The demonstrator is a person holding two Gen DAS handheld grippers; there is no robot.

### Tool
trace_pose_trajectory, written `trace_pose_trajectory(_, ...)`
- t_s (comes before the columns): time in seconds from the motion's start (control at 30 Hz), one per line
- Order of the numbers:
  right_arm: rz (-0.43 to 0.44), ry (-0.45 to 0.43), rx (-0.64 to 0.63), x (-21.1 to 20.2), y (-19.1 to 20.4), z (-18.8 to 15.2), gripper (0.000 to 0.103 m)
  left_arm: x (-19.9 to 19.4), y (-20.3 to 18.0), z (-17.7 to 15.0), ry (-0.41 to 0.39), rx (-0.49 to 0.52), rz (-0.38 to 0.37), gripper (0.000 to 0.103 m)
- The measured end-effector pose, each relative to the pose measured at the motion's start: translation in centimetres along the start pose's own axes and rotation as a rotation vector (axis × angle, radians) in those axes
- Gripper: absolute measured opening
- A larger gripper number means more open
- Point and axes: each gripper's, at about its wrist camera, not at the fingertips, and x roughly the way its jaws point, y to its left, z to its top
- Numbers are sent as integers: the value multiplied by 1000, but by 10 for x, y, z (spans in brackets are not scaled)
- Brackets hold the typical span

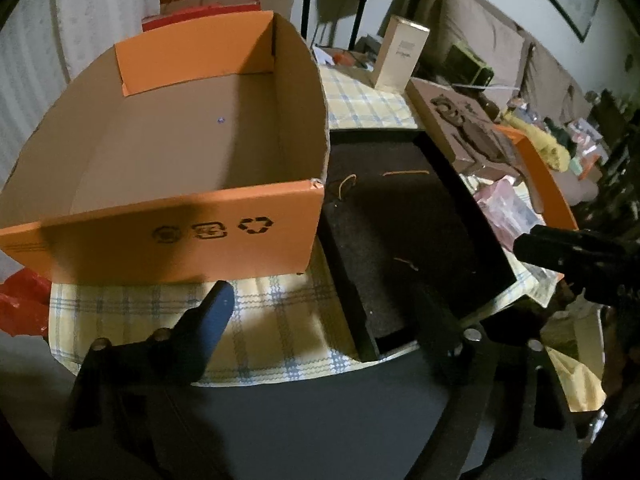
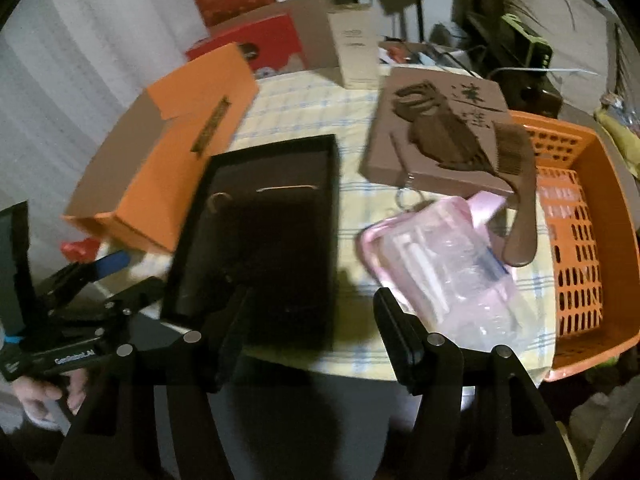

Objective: Organize objects
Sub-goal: 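Grasp the tray rim with the left gripper while the right gripper holds the tray, then lift the black tray with both grippers over the open cardboard box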

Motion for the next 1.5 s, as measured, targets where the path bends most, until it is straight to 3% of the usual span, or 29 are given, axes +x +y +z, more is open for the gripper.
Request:
trace_pose_trajectory(0.07,-9,5,4,6,-2,0,62,4,-2,1,9,6,0,76)
trace_pose_trajectory(0.2,-37,25,-4,21,-6,-3,46,15,-7,2,45,19,9,60)
trace_pose_trajectory(0.3,-56,28,-8,28,-6,-3,42,21,-8,3,53,25,20,55)
trace_pose_trajectory(0.37,-61,30,-9,32,-6,-1,40,25,-7,4,68,20,16,46)
trace_pose_trajectory(0.67,-29,34,26,46,-10,5,28,31,-9,7,75,13,-19,43)
trace_pose_trajectory(0.73,-22,33,23,47,-7,5,19,32,-9,8,76,12,-30,41)
trace_pose_trajectory(0.87,-32,27,10,47,-2,5,19,32,-12,9,90,9,-82,28)
trace_pose_trajectory(1.0,-17,18,18,44,-2,4,19,28,-20,9,70,38,-44,28)
trace_pose_trajectory(1.5,-53,-132,-24,-24,17,0,19,-40,-36,17,-91,92,-68,28)
